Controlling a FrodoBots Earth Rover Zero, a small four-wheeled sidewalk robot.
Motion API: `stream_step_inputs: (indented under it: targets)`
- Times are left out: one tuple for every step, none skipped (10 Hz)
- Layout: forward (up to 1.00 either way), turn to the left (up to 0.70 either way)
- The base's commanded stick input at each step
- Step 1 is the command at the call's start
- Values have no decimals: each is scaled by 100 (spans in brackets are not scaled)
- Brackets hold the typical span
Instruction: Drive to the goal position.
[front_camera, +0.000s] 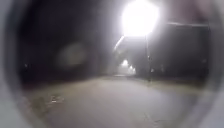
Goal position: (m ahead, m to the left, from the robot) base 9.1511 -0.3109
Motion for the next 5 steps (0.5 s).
stream_step_inputs:
  targets:
    - [100,0]
    - [100,0]
    - [100,0]
    - [100,0]
    - [100,0]
